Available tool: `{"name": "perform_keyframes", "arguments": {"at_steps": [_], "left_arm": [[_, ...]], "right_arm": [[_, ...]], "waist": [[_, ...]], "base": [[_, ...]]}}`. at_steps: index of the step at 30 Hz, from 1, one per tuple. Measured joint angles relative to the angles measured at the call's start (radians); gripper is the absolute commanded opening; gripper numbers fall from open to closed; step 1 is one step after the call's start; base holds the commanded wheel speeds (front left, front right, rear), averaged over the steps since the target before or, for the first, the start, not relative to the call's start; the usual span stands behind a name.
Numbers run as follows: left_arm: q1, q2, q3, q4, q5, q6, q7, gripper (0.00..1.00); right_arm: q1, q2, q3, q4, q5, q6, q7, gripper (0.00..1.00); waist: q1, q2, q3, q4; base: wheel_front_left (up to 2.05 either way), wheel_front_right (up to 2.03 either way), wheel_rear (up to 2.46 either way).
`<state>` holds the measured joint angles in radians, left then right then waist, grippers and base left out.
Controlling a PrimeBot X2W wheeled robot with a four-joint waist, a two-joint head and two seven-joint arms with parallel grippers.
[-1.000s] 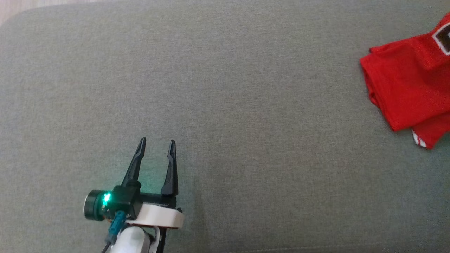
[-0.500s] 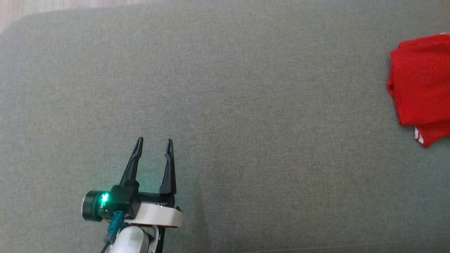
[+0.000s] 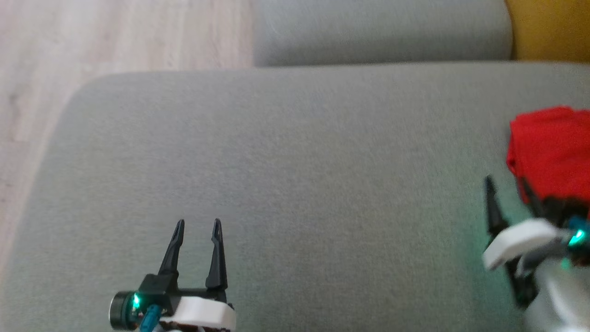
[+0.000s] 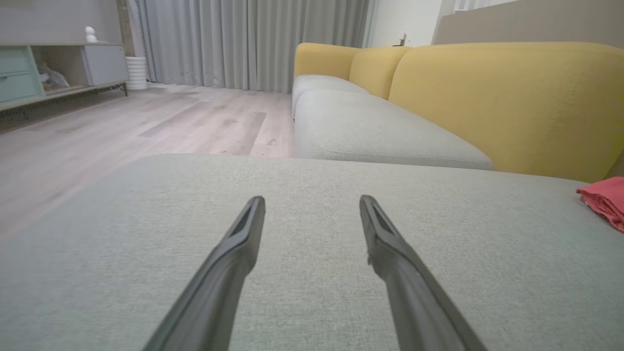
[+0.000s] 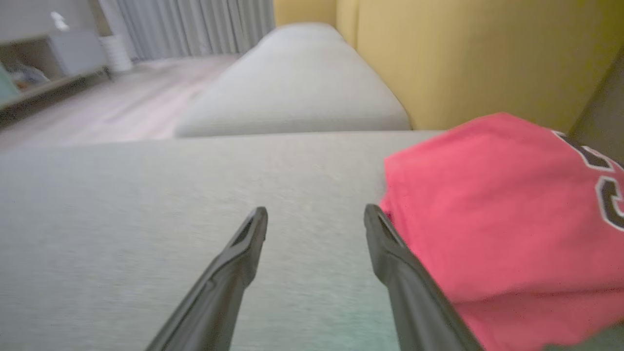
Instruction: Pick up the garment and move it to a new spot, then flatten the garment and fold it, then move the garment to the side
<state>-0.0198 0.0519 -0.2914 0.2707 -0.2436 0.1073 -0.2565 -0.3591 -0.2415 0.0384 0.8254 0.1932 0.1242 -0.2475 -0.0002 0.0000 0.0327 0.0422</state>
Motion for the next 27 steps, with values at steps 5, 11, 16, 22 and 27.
{"name": "perform_keyframes", "arguments": {"at_steps": [5, 11, 16, 22, 27], "left_arm": [[0.008, 0.0, 0.003, 0.024, 0.008, 0.016, 0.0, 1.0], [0.042, 0.0, 0.012, 0.039, 0.043, -0.005, 0.0, 1.0], [0.079, 0.001, 0.034, 0.035, 0.053, -0.027, 0.0, 1.0], [0.116, 0.001, 0.037, 0.029, 0.06, -0.047, 0.0, 1.0], [0.117, 0.001, 0.037, 0.025, 0.06, -0.056, 0.0, 1.0]], "right_arm": [[0.263, 0.097, 0.026, -0.346, 0.02, 0.0, -0.001, 1.0], [0.461, 0.166, 0.037, -0.547, -0.049, 0.0, -0.001, 1.0], [0.523, 0.191, 0.018, -0.597, -0.07, 0.0, -0.001, 1.0], [0.566, 0.198, -0.011, -0.606, -0.071, 0.0, -0.001, 1.0], [0.572, 0.198, -0.009, -0.606, -0.064, 0.0, -0.001, 1.0]], "waist": [[0.0, 0.0, -0.079, 0.044], [-0.0001, 0.0, -0.154, 0.076], [0.0, 0.0, -0.194, 0.08], [0.0, 0.0, -0.214, 0.076], [0.0001, 0.0, -0.217, 0.071]], "base": [[0.0, 0.0, 0.0], [0.0, 0.0, 0.0], [0.0, 0.0, 0.0], [0.0, 0.0, 0.0], [0.0, 0.0, 0.0]]}}
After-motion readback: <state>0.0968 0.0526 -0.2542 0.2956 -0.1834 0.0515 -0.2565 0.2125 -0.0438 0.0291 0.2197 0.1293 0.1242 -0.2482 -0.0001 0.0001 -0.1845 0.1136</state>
